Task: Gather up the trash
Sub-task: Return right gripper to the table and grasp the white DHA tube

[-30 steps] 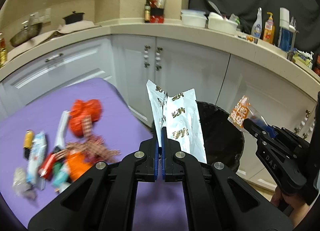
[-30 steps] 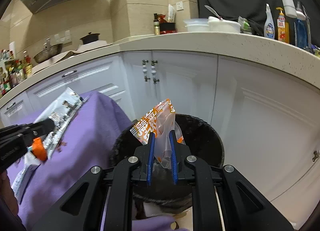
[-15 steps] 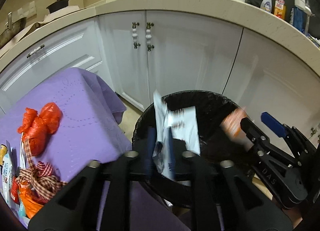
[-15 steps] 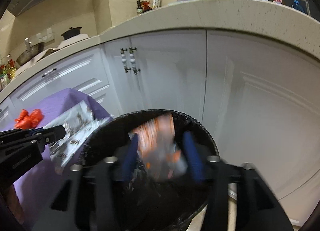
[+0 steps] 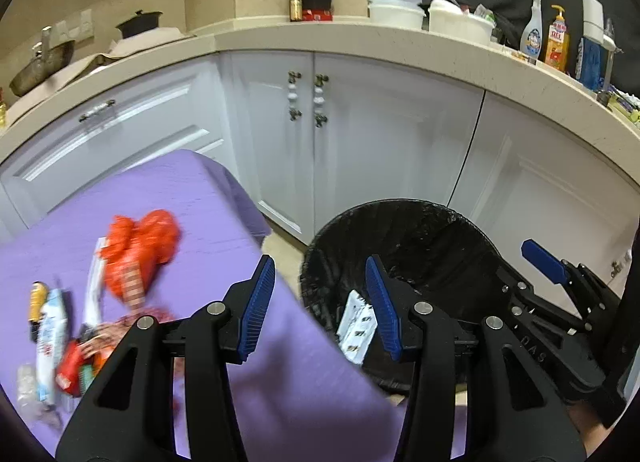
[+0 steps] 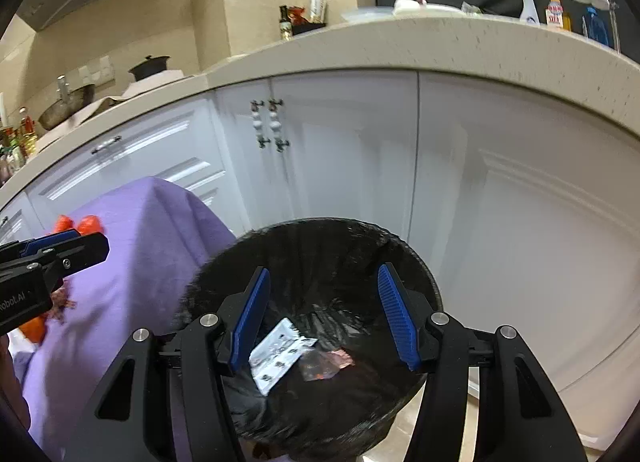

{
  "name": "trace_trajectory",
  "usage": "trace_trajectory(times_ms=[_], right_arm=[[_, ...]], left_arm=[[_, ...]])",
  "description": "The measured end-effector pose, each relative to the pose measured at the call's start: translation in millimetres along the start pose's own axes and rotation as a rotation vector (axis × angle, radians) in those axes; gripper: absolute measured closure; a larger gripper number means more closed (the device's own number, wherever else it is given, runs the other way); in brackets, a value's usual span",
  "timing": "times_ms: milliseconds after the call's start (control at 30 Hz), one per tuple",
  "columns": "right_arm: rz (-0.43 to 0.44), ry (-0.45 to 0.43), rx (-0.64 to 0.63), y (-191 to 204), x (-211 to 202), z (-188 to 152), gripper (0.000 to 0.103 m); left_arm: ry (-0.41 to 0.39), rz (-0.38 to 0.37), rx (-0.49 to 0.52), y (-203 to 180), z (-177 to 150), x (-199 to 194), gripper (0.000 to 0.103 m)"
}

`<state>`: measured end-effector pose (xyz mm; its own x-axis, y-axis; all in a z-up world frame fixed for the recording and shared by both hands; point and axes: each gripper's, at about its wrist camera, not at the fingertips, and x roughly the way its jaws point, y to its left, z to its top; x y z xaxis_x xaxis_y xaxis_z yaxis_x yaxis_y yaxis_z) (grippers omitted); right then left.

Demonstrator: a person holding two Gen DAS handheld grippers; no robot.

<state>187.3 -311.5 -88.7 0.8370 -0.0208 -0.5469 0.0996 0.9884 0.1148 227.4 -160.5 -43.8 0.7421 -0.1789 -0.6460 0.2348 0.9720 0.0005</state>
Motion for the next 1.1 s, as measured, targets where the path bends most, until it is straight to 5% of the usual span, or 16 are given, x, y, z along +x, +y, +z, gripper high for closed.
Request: trace_trajectory(times_ms=[300,633,1100], right_arm=[[0.083,-0.019,-0.053,51,-42,-9,0.046],[0.198,-0.020,-0.147,127,-75,-32,0.045],[0.339,0.015,-0.296,233,-97,-72,0.045]], left_arm=[[-0.035,0.074,-0.060,59,-34,-70,0.056],[-0.058,0.247,-0.150,139,-94,-137,0.056],[-0.054,0.421,-0.289,238,-163,-192,0.056]])
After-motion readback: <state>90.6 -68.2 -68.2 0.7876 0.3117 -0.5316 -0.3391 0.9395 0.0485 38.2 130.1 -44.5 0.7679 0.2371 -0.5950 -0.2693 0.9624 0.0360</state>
